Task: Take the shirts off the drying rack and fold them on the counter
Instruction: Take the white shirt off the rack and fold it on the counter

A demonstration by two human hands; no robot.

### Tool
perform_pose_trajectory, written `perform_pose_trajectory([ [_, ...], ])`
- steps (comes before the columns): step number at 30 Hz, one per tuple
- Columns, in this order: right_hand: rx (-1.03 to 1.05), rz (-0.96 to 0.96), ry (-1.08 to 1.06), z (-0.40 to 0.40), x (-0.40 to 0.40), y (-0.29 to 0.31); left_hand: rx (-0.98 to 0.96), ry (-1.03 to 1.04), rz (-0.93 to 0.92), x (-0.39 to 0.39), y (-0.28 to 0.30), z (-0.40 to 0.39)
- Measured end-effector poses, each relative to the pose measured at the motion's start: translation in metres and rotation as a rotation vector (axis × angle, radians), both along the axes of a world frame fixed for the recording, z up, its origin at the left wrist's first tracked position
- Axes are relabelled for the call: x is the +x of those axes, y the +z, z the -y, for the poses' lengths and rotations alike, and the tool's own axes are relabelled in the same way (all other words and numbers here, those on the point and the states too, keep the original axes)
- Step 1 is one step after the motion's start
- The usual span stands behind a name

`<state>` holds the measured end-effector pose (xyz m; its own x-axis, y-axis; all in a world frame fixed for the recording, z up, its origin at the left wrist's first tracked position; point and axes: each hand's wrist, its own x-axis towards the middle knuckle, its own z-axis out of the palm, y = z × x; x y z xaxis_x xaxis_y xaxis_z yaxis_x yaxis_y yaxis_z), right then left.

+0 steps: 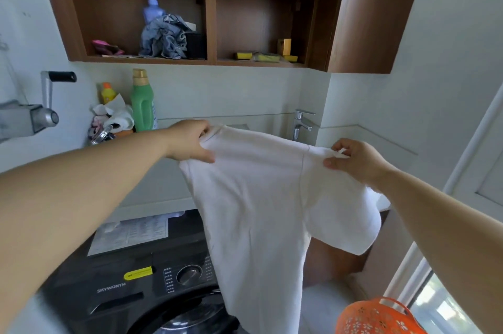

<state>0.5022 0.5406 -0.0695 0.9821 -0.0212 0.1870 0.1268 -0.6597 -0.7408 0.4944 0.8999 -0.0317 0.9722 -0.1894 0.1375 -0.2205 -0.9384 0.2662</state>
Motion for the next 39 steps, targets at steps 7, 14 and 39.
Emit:
perform_pose_trajectory([
  [7,0.003,-0.006,0.094,-0.018,0.030,0.006,-0.656,0.318,-0.115,-0.004,0.005,-0.036],
  [14,0.109,0.061,0.119,-0.069,0.091,0.030,-1.566,0.308,0.126,0.029,0.020,-0.059],
  [39,-0.580,-0.152,0.251,-0.198,0.426,-0.092,-1.026,0.893,-0.107,0.353,-0.151,-0.169],
])
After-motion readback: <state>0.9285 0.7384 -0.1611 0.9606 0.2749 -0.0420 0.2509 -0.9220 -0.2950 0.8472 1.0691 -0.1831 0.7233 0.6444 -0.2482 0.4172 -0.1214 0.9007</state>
